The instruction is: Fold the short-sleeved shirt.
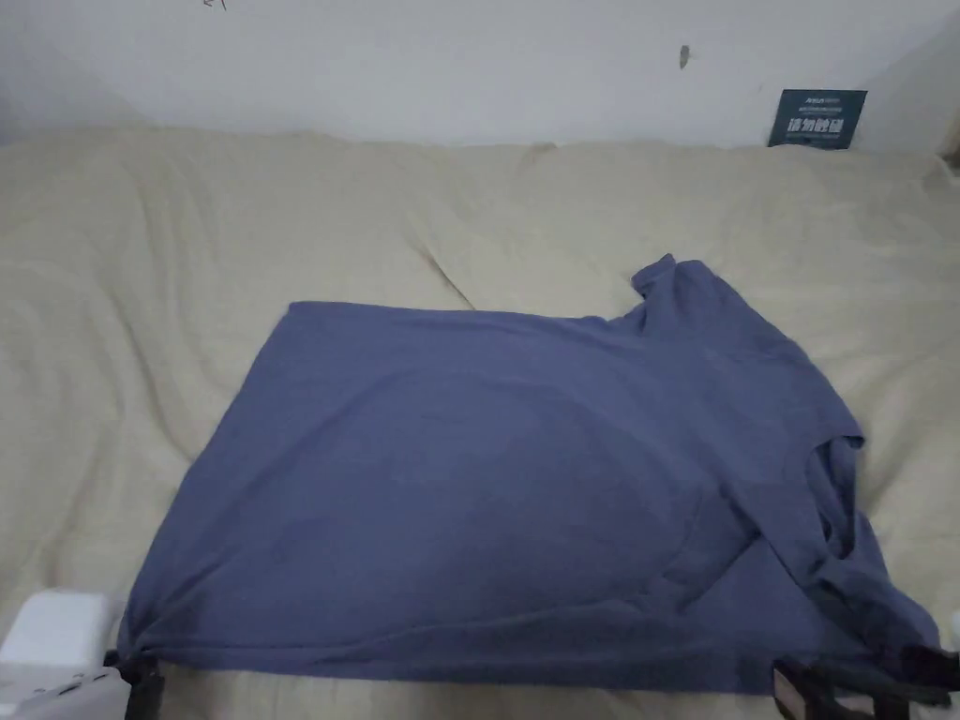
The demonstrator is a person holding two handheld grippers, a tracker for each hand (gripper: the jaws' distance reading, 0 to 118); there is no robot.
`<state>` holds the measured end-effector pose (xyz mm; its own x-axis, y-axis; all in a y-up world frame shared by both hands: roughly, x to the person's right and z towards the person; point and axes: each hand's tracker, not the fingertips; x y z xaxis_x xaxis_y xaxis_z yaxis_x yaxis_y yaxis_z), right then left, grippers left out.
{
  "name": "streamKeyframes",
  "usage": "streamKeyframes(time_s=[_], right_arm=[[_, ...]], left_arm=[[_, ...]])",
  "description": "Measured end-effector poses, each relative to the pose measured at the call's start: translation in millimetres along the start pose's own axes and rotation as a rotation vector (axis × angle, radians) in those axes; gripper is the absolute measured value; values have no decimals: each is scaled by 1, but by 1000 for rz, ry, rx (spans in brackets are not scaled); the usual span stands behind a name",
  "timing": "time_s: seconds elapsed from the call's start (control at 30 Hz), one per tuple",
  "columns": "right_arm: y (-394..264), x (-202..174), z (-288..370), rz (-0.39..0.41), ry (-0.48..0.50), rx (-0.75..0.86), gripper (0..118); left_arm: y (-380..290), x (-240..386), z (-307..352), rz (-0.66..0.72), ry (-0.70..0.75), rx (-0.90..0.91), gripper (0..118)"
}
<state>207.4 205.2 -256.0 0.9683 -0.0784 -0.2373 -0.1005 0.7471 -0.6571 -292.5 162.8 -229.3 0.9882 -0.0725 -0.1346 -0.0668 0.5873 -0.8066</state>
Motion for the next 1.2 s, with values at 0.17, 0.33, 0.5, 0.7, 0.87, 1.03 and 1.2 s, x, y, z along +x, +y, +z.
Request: streamKeyframes(time_s=[0.17, 0.33, 0.5, 0.7, 0.87, 1.03, 1.2], right_arm=[[14, 18, -12, 47, -130, -10, 95], [19, 46, -44, 17, -131, -48, 94], [14, 51, -65, -30, -83, -107, 40], [16, 37, -60, 53, -122, -76, 4], [35, 41, -42, 53, -126, -55, 4], [70, 50, -38, 34, -123, 16, 4], [116, 62, -79, 11, -109, 10, 4]], left_arm=[[2, 2, 1, -10, 12, -4, 5], [3, 2, 2, 3, 8, -6, 5], [4, 1, 0, 5, 9, -9, 5], [5, -1, 2, 20, 7, -10, 5], [14, -3, 11, 37, 11, 13, 5], [58, -3, 13, 34, 10, 69, 5], [131, 5, -22, 31, 17, 96, 5]])
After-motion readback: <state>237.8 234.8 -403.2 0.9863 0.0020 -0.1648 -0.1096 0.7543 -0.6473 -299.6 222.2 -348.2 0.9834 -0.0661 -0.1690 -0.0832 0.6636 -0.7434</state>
